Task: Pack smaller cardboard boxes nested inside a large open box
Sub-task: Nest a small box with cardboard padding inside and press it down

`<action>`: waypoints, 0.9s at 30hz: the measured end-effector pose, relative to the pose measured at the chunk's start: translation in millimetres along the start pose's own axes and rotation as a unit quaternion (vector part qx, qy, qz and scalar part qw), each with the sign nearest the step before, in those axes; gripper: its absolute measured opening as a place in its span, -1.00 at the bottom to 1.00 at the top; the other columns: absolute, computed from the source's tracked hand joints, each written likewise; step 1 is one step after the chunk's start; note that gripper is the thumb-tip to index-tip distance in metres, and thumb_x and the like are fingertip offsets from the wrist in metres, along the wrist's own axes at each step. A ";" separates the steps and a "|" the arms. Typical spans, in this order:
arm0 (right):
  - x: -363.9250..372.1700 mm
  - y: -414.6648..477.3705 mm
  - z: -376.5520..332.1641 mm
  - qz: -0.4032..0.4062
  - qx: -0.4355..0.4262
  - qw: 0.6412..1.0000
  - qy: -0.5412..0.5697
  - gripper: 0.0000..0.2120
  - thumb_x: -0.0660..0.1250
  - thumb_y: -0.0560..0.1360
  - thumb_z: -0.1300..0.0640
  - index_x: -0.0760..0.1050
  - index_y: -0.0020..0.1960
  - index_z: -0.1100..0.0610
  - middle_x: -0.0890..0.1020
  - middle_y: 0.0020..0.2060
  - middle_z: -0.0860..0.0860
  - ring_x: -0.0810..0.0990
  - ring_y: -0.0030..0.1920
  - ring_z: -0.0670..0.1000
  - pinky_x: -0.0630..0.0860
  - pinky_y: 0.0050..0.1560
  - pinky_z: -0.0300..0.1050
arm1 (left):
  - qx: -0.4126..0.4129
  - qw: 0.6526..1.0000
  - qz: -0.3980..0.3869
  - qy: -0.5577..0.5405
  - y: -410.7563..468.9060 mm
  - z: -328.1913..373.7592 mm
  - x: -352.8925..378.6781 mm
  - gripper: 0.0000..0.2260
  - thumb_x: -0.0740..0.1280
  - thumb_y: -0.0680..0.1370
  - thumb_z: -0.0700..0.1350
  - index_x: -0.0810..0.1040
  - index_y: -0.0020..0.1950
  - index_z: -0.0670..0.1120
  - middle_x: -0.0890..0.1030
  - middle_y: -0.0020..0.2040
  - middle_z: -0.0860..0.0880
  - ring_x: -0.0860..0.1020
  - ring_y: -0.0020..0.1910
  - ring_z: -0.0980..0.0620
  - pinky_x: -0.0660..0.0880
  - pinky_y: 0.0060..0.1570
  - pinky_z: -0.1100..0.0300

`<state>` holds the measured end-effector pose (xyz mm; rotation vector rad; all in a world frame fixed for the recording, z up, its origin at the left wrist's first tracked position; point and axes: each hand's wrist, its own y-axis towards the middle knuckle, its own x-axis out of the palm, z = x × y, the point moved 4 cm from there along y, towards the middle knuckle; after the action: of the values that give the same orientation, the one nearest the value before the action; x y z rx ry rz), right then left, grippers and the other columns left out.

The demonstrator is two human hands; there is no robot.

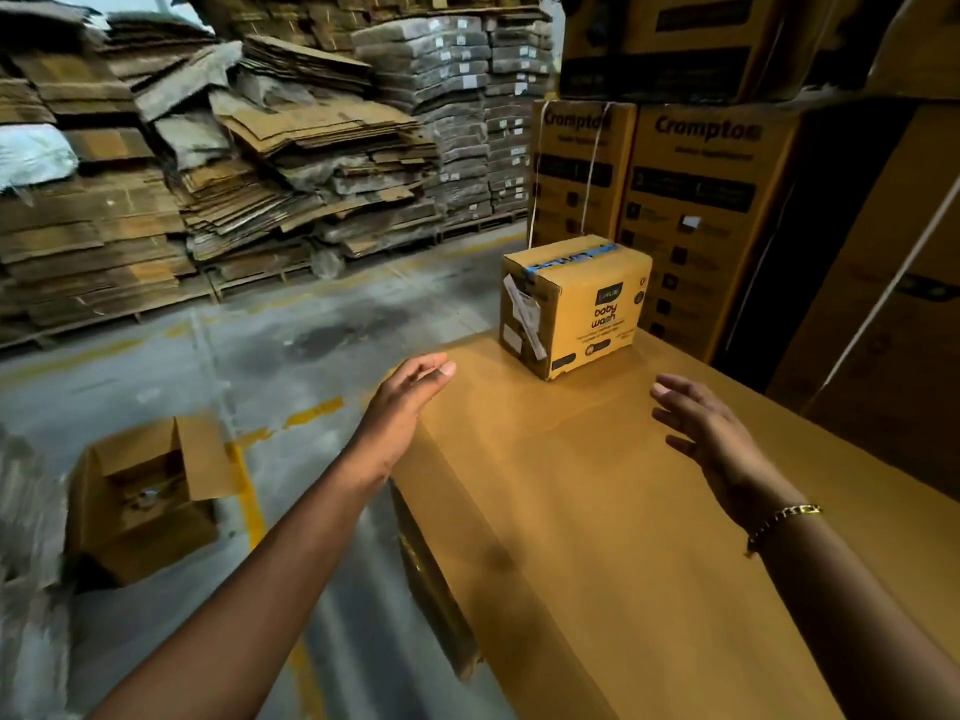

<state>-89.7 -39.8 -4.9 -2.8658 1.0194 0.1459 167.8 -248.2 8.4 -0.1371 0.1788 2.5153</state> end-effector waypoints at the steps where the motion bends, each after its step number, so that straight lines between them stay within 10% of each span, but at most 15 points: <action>1: 10.7 12.6 1.2 0.010 0.003 1.000 0.004 -0.33 0.35 0.39 -0.22 0.38 0.45 -0.06 0.48 0.38 -0.03 0.44 0.38 0.04 0.33 0.42 0.10 | -0.004 1.000 -0.010 -0.003 20.8 -7.5 -7.9 -0.72 0.34 0.57 0.14 0.58 0.25 0.12 0.60 0.25 0.18 0.51 0.23 0.30 0.37 0.09 0.30; 16: 71.7 141.8 13.4 0.171 0.050 0.981 0.077 -0.46 0.37 0.48 -0.11 0.42 0.42 -0.03 0.53 0.35 -0.01 0.52 0.33 0.07 0.37 0.42 0.19 | -0.029 0.987 -0.161 0.000 263.6 -55.8 -19.1 -0.74 0.26 0.64 0.03 0.57 0.29 0.02 0.61 0.26 0.05 0.53 0.23 0.13 0.36 0.26 0.06; 27: 74.6 272.8 9.2 0.214 0.122 0.966 0.082 -0.55 0.35 0.57 -0.10 0.39 0.41 -0.03 0.49 0.38 -0.01 0.49 0.32 0.11 0.41 0.36 0.22 | -0.003 0.983 -0.182 0.036 426.8 -77.9 23.7 -0.67 0.34 0.61 0.06 0.56 0.33 -0.02 0.59 0.25 0.02 0.51 0.20 0.11 0.37 0.04 0.21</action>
<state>-205.4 -295.8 -39.0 -2.4319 1.5563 -0.1780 -95.6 -591.6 -30.4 -0.2399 0.1595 2.1489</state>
